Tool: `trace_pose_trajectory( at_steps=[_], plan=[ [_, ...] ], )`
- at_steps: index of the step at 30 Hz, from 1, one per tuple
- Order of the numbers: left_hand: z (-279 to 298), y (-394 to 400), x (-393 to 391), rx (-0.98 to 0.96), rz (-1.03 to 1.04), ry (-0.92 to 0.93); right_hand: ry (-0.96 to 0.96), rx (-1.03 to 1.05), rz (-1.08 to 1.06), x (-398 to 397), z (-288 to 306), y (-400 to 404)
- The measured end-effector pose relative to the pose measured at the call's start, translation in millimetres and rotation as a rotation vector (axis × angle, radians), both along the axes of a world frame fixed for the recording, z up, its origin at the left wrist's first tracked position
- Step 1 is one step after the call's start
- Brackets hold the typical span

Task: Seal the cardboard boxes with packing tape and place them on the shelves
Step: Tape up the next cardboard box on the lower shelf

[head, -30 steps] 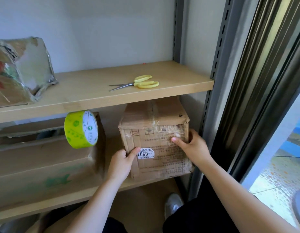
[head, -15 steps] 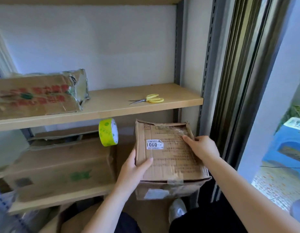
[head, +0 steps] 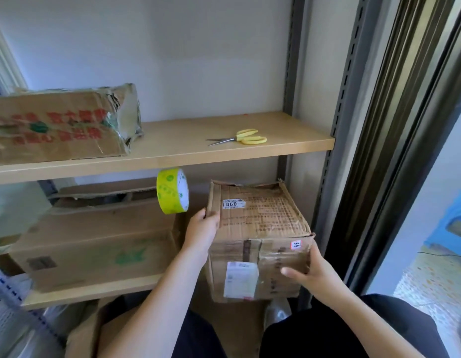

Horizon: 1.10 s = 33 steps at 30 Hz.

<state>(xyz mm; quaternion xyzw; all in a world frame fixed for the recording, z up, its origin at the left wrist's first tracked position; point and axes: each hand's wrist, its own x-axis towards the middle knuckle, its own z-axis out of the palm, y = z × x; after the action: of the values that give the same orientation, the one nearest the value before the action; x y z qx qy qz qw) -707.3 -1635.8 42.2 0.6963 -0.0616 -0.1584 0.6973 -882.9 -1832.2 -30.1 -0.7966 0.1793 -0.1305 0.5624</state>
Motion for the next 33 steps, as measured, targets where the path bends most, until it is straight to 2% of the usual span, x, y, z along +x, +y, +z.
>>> trace_pose_trajectory(
  at_steps=[3, 6, 7, 9, 13, 16, 19, 21, 23, 28, 31, 33],
  plan=[
    [-9.6, 17.0, -10.3, -0.103, -0.179, 0.047, -0.007, 0.019, -0.246, 19.9, -4.0, -2.4],
    [-42.2, 40.9, -33.0, 0.180, -0.426, -0.063, 0.027, 0.032, -0.295, 28.7, -7.2, -5.2],
    [-53.8, 41.6, -35.0, 0.277, -0.427, -0.095, 0.034, 0.014, -0.301, 29.6, -5.9, -4.4],
    [-66.7, 35.9, -35.9, 0.381, -0.285, -0.177, 0.030, -0.013, -0.305, 29.8, -2.1, -2.4],
    [-63.4, 28.6, -32.9, 0.450, -0.039, -0.339, -0.007, -0.129, -0.350, 20.2, 15.8, 0.9],
    [-50.1, 33.6, -41.8, 0.407, 0.054, -0.498, -0.022, -0.210, -0.419, 9.7, 31.3, 3.7],
    [-29.3, 34.9, -57.1, 0.258, 0.066, -0.588, -0.031, -0.251, -0.504, -0.2, 53.4, 7.3],
    [-19.4, 34.9, -68.6, 0.047, -0.092, -0.459, -0.020, -0.272, -0.530, -5.0, 68.0, 8.9],
    [-19.9, 35.1, -73.9, -0.074, -0.199, -0.346, 0.009, -0.307, -0.519, -6.2, 80.3, 9.9],
    [-40.0, 27.3, -62.7, -0.084, -0.159, -0.070, 0.244, -0.537, -0.435, 14.5, 89.9, -1.1],
    [-46.8, 20.4, -55.4, -0.052, -0.087, 0.028, 0.276, -0.479, -0.351, 26.2, 79.3, -6.4],
    [-40.9, 13.4, -45.6, -0.042, -0.056, 0.054, 0.192, -0.291, -0.288, 34.0, 72.7, -8.0]
  ],
)
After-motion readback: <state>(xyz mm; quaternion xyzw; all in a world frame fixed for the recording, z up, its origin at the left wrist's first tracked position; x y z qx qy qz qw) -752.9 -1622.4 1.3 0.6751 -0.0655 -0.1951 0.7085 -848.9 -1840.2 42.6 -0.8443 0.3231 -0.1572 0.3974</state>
